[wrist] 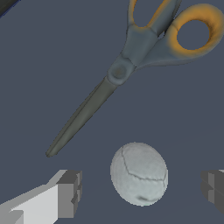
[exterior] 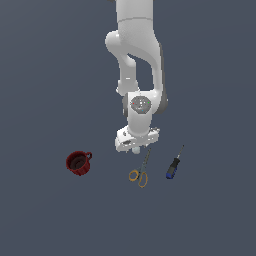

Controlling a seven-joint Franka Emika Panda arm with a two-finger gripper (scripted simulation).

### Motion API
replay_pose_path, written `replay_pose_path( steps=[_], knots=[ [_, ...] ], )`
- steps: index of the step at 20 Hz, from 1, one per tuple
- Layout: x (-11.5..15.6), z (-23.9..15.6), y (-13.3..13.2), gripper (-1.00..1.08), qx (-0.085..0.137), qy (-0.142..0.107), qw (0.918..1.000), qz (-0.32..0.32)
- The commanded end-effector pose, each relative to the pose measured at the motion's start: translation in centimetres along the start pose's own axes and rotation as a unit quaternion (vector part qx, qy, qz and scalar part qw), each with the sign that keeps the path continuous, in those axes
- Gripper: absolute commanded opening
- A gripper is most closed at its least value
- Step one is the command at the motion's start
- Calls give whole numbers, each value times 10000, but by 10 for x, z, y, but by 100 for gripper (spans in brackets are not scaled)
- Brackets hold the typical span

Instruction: Pick up a designated object from a clutter of objects.

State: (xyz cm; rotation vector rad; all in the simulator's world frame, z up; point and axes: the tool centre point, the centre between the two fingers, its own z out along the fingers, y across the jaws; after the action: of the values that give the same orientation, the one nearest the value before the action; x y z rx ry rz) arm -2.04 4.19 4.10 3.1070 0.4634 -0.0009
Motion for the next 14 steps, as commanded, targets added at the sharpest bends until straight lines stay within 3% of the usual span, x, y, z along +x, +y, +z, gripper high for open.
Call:
replay_pose_path(
  steps=[1, 7, 8, 14],
  knots=[
    [0, 11, 0, 100, 0, 1, 10000, 0],
    [0, 20, 0, 100, 1, 3, 10000, -3],
    [0, 20, 0, -100, 1, 3, 10000, -3],
    [0, 20, 0, -100, 1, 3, 10000, -3]
  ],
)
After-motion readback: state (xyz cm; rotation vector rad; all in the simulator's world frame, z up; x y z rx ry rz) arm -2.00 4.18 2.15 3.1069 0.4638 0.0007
